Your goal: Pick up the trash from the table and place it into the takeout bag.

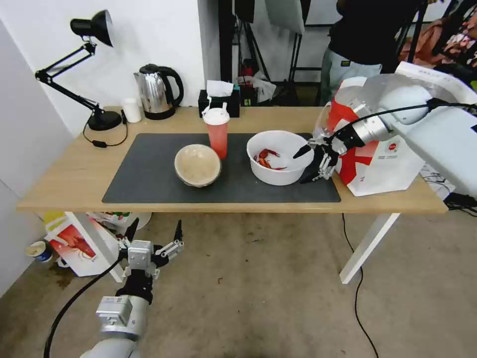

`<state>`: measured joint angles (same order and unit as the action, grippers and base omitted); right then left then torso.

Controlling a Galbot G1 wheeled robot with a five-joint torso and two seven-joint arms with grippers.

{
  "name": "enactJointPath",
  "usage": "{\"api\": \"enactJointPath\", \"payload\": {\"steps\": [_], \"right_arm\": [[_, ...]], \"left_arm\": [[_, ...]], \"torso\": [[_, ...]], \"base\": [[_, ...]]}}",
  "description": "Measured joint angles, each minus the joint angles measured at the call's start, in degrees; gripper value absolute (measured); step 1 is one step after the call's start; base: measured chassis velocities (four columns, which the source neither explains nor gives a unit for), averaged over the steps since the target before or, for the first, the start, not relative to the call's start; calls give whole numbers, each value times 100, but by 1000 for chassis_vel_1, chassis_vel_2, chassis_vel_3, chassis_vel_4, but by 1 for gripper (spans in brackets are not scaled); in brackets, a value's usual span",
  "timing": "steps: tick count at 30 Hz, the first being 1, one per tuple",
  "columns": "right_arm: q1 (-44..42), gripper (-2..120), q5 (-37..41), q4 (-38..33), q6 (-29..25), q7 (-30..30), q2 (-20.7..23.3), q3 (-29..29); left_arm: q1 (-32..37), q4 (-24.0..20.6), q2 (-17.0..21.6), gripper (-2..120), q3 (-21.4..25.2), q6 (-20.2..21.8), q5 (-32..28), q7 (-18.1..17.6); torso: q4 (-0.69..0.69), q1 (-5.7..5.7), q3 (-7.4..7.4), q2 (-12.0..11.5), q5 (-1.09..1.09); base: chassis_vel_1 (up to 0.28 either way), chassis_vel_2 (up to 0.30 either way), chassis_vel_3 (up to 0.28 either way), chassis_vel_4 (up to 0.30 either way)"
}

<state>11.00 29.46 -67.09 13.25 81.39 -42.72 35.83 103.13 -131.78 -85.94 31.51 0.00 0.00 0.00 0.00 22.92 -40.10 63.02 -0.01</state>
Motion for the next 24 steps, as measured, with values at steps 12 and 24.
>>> {"api": "enactJointPath", "payload": {"steps": [12, 24], "right_arm": [[3, 100, -50, 34, -3, 5, -163, 77], [42, 100, -136, 168, -2, 4, -297, 130]], "left_arm": [[0, 0, 0, 100, 0, 0, 0, 0], [0, 0, 0, 100, 0, 0, 0, 0]], "torso": [[0, 0, 0, 0, 1], [0, 0, 0, 0, 1]], "base": [[0, 0, 0, 0], [0, 0, 0, 0]]}}
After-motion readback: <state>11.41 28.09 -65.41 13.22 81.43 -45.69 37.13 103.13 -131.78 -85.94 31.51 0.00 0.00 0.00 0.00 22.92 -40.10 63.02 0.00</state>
